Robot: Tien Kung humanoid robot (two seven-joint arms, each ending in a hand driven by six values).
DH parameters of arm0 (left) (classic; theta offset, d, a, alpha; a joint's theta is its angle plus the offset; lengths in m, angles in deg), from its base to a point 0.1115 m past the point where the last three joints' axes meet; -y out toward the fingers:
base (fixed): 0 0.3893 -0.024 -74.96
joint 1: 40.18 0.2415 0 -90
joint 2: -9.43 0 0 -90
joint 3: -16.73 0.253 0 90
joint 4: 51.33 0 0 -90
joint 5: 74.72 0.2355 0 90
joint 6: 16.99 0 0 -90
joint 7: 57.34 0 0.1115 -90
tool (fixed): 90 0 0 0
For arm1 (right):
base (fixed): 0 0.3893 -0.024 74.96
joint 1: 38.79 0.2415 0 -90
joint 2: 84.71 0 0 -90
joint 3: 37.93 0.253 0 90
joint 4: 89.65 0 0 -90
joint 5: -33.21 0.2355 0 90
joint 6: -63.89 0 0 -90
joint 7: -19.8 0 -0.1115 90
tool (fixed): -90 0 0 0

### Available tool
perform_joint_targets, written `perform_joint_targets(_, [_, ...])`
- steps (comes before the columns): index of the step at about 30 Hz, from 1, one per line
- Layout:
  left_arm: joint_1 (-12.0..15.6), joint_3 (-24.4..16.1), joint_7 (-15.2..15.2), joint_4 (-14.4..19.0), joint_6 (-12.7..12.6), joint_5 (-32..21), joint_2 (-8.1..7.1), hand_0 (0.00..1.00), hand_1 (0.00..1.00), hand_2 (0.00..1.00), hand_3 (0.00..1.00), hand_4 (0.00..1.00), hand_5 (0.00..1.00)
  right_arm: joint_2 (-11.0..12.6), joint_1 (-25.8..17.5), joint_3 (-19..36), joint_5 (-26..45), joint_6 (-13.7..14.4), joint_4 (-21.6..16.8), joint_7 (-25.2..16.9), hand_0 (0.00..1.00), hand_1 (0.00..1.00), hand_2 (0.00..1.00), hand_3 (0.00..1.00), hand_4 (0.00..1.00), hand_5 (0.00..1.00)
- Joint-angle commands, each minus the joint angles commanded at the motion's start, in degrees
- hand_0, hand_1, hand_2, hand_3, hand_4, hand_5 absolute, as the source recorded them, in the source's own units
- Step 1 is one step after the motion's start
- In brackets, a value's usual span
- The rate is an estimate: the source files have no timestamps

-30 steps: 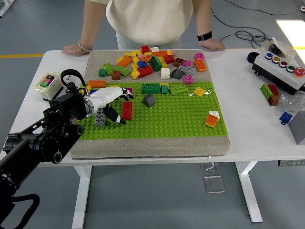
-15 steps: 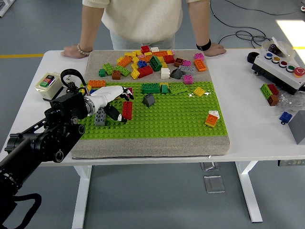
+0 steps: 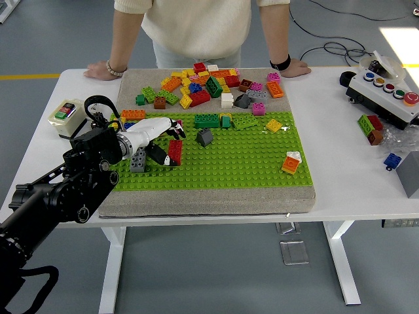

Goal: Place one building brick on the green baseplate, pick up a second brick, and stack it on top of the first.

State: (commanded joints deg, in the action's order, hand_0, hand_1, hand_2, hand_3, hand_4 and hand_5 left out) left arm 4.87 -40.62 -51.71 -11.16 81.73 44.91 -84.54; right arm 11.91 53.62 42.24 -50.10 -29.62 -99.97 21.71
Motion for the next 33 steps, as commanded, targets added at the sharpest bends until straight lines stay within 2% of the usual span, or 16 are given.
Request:
perform_joint_targets(1, [0.03,0.03,0.14,-0.04,-0.15,-0.01,0.0,0.779,0.732,0.631,0.616,0.842,0.018,0.0,-0.01,-0.01,0.01,-0.01,0.0,0.01,0.758,0.686,0.732,0.754,0.998,0.506])
perform_joint_targets(6, [0.06,0.11,0.53,-0.07,-0.47,0.01,-0.01,0.779,0.732,0.631,0.616,0.842,0.018,0.0,-0.04,-0.01,-0.01,-0.03,0.0,0.01,0.758,0.686,0.732,0.754,0.998,0.506])
perform_joint_targets(7, [0.1,0.16,0.6,-0.07,-0.52,0.02,-0.01,0.768,0.725,0.61,0.597,0.77,0.002,0.0,-0.05,-0.02,0.01,-0.03,0.0,-0.01,0.759,0.686,0.732,0.754,0.998,0.506])
perform_joint_targets(12, [0.22,0.33,0.94,-0.1,-0.82,-0.21,0.0,0.768,0.725,0.61,0.597,0.77,0.002,0.0,-0.07,-0.05,0.05,-0.02,0.0,0.03,0.759,0.686,0.732,0.754,0.998,0.506])
perform_joint_targets(13, [0.23,0.32,0.99,-0.08,-0.81,-0.26,-0.01,0.754,0.718,0.596,0.58,0.678,0.002,0.0,-0.08,-0.1,0.08,-0.02,0.0,0.01,0.759,0.685,0.732,0.754,0.998,0.506])
perform_joint_targets(23, [0.56,0.39,1.1,0.16,-0.54,-0.38,-0.26,0.754,0.715,0.589,0.575,0.66,0.002,-0.1,-0.17,-0.17,0.02,0.04,0.0,0.02,0.759,0.685,0.732,0.754,0.998,0.506])
perform_joint_targets(33, [1.17,-0.41,1.13,1.79,-0.79,0.0,-0.73,0.749,0.711,0.588,0.57,0.68,0.002,-0.16,-0.19,-0.16,0.02,0.04,0.0,0.05,0.759,0.686,0.732,0.754,0.998,0.507])
